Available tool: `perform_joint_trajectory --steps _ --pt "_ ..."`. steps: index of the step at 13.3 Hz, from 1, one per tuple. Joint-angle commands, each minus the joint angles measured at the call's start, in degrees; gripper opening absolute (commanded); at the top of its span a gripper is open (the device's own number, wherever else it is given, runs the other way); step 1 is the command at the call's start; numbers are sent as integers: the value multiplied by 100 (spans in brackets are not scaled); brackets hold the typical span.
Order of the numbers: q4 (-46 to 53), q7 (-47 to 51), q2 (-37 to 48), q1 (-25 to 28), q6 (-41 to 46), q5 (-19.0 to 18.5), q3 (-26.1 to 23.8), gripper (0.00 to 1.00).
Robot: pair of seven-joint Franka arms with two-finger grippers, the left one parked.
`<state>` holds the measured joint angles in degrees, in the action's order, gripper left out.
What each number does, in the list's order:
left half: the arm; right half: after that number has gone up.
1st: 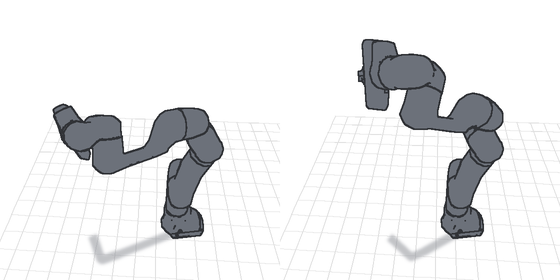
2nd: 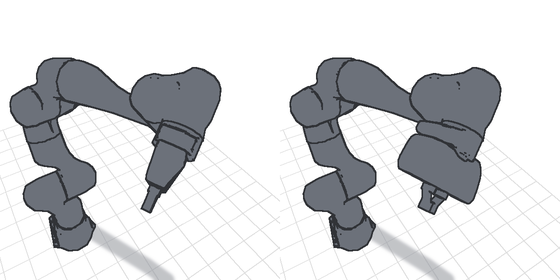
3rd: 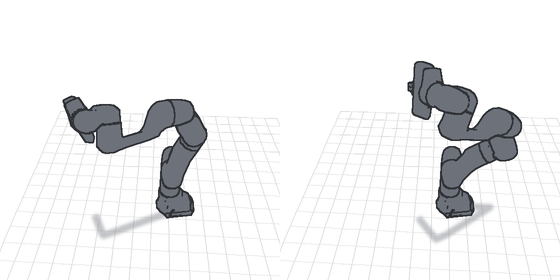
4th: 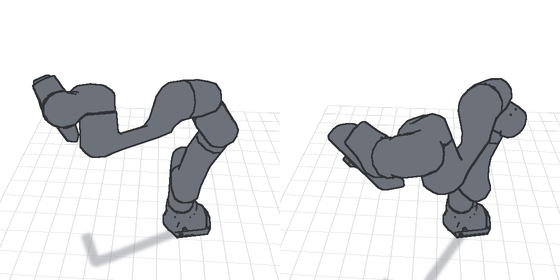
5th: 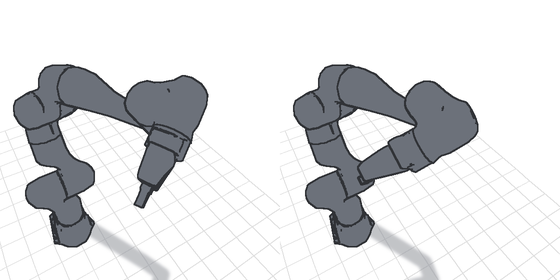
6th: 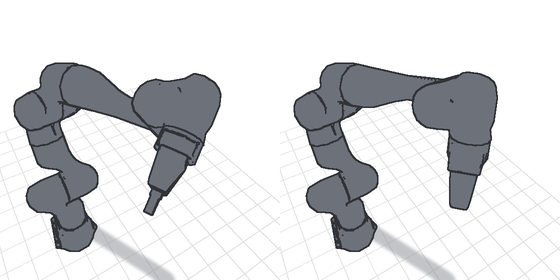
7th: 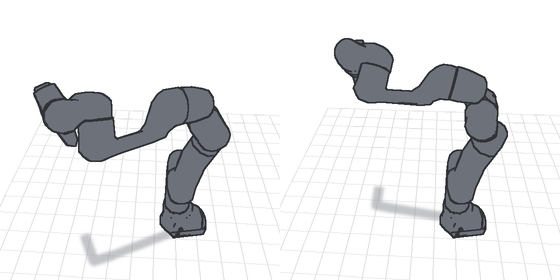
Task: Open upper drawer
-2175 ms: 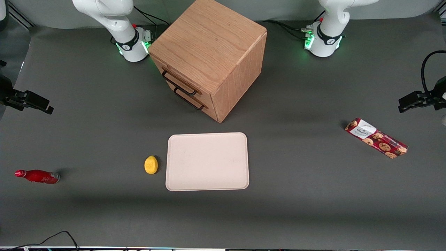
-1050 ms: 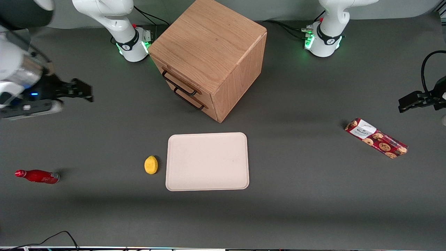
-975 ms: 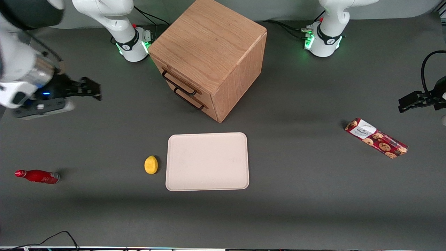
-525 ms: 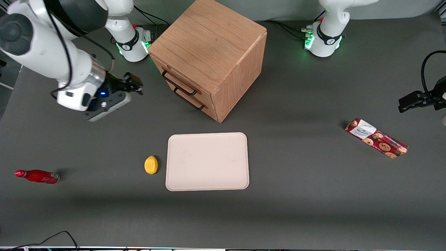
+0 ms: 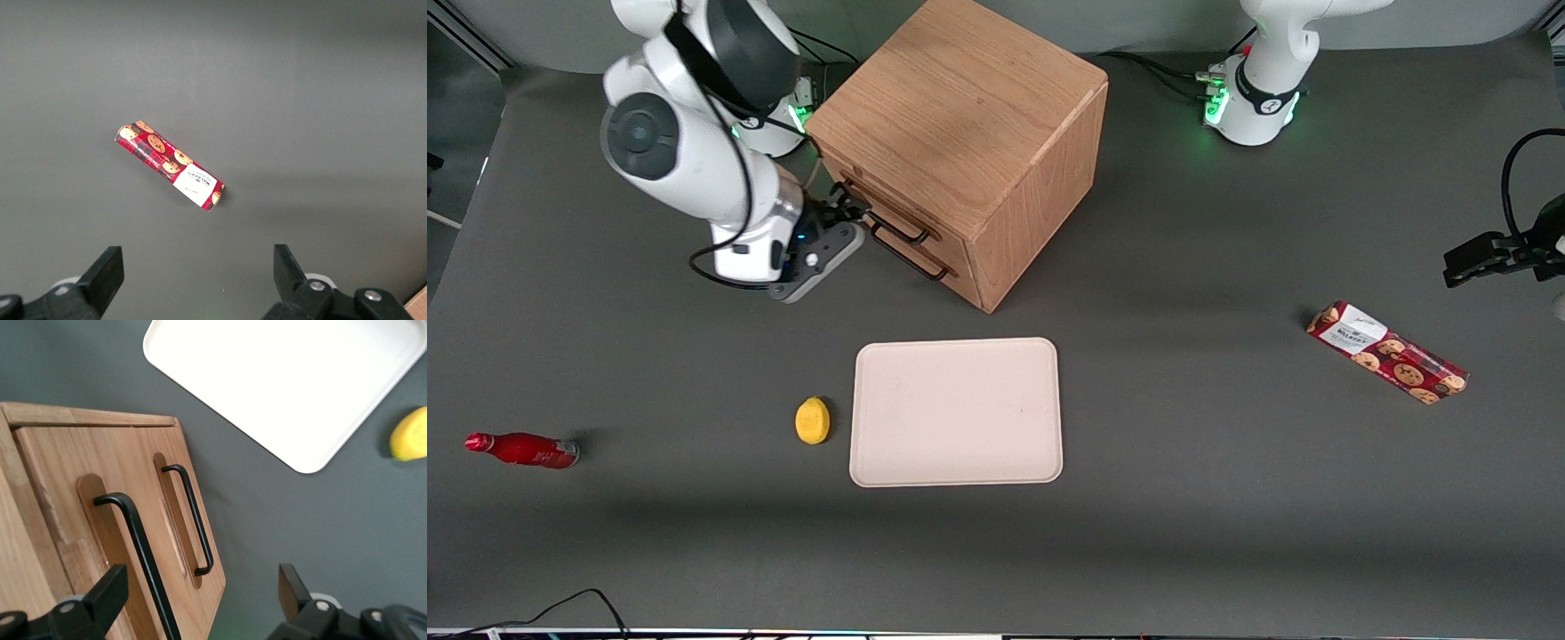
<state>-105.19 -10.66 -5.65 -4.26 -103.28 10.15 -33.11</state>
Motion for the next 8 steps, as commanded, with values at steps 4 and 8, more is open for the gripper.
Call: perform_joint_trajectory --steps 4,8 --pt "-678 -630 134 -84 -377 391 -125 100" --pt "-801 -674 91 -40 -456 383 -151 100"
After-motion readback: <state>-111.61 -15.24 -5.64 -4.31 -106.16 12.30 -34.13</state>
